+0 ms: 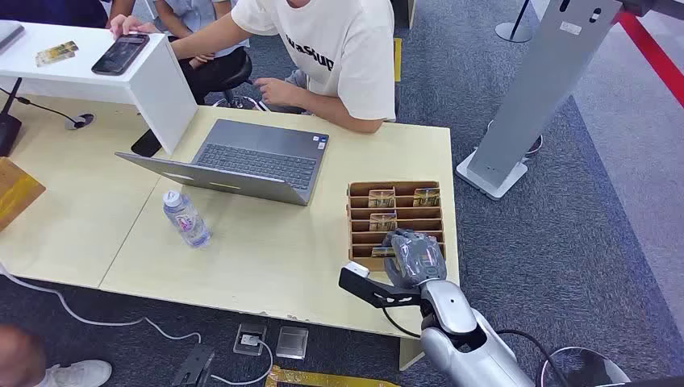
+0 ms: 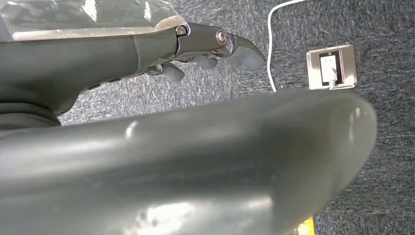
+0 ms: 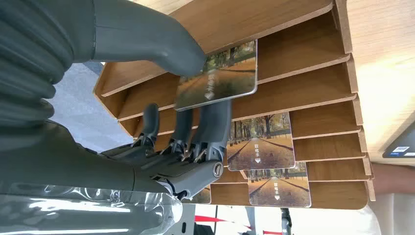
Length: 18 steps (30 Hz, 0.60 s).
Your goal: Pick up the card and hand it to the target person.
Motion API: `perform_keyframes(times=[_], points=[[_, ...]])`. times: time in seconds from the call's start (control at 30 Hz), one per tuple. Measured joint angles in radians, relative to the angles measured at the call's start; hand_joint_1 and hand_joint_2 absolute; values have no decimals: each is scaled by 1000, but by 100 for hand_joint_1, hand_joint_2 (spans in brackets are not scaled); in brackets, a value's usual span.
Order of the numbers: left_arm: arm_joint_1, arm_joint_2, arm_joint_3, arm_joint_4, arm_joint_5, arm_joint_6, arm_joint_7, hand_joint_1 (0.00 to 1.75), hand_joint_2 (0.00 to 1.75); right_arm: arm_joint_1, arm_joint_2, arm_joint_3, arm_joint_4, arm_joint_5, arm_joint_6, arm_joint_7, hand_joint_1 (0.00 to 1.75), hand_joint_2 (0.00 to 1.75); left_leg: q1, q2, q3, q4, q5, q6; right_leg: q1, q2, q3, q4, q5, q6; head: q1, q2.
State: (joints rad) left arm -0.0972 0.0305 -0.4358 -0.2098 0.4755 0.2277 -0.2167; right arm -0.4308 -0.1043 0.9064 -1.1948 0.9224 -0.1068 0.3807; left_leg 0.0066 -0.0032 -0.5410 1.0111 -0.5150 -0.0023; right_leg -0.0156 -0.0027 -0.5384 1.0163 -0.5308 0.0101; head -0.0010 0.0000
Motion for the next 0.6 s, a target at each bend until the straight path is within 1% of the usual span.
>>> perform_keyframes(times=[0.13, 0.3, 0.47, 0.6], points=[[-1, 0, -2, 0, 0, 0, 0, 0, 0, -1, 2, 0, 4, -1, -1, 0, 133, 175, 0, 0, 0, 0, 0, 0, 0, 0, 0, 0, 0, 0, 0, 0], [-2, 0, -5, 0, 1, 0, 0, 0, 0, -3, 3, 0, 9, -3, -6, 0, 131, 175, 0, 0, 0, 0, 0, 0, 0, 0, 0, 0, 0, 0, 0, 0], [-2, 0, -6, 0, 2, 0, 0, 0, 0, -3, 3, 1, 11, -3, -11, 0, 139, 175, 0, 0, 0, 0, 0, 0, 0, 0, 0, 0, 0, 0, 0, 0], [-3, 1, -10, 0, 2, 0, -10, 0, 175, -5, 4, 1, 15, -3, -15, 0, 143, 175, 0, 0, 0, 0, 0, 0, 0, 0, 0, 0, 0, 0, 0, 0]])
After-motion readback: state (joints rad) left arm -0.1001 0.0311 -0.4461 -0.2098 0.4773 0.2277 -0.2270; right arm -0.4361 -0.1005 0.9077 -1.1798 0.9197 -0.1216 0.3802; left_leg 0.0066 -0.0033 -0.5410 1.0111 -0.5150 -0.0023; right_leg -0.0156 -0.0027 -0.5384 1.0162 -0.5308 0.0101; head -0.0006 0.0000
